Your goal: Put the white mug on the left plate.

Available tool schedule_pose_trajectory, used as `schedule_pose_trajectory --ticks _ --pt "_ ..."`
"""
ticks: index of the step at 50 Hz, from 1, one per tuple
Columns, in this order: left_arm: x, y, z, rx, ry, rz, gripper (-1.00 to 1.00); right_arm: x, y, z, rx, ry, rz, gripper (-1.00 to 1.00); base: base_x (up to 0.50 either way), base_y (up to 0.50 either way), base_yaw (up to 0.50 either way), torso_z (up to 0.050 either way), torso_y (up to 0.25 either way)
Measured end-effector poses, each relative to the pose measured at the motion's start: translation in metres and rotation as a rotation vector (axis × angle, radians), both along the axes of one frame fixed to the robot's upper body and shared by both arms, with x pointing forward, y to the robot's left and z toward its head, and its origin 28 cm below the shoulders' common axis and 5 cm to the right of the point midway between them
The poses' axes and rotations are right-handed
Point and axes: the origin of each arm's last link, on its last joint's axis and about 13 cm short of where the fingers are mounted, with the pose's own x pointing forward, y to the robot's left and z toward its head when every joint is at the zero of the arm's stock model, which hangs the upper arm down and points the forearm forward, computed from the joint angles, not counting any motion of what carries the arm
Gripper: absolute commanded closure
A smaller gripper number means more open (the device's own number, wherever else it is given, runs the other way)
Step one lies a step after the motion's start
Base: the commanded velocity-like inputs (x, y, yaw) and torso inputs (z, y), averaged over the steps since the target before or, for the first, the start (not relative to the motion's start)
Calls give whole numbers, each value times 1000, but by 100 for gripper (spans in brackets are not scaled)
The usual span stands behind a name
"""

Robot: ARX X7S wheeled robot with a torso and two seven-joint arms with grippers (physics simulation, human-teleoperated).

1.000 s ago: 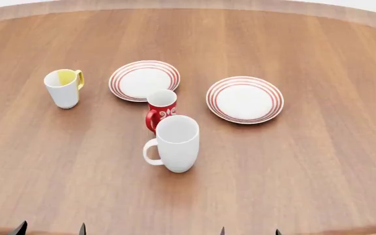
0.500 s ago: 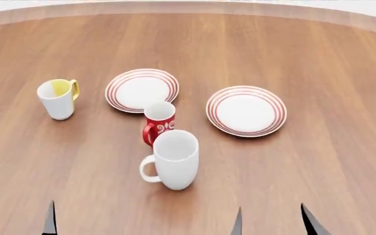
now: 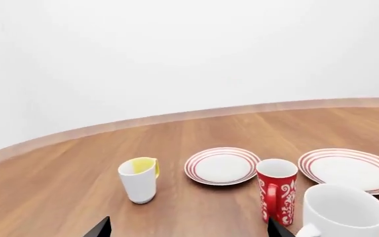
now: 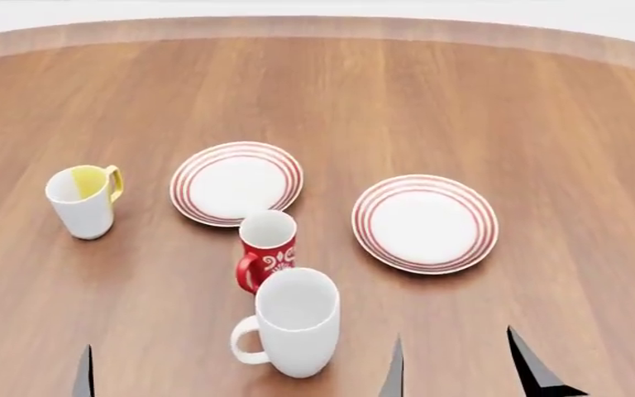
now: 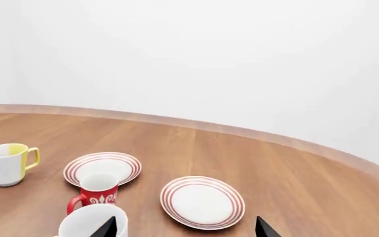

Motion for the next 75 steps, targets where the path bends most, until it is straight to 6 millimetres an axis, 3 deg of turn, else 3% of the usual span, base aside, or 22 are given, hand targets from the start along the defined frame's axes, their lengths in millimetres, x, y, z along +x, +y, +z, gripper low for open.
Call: schedule_pose_trajectory --ticks 75 --pt "-3 -7 -12 -10 15 -26 -100 0 -1 -12 35 19 7 -100 338 0 0 0 0"
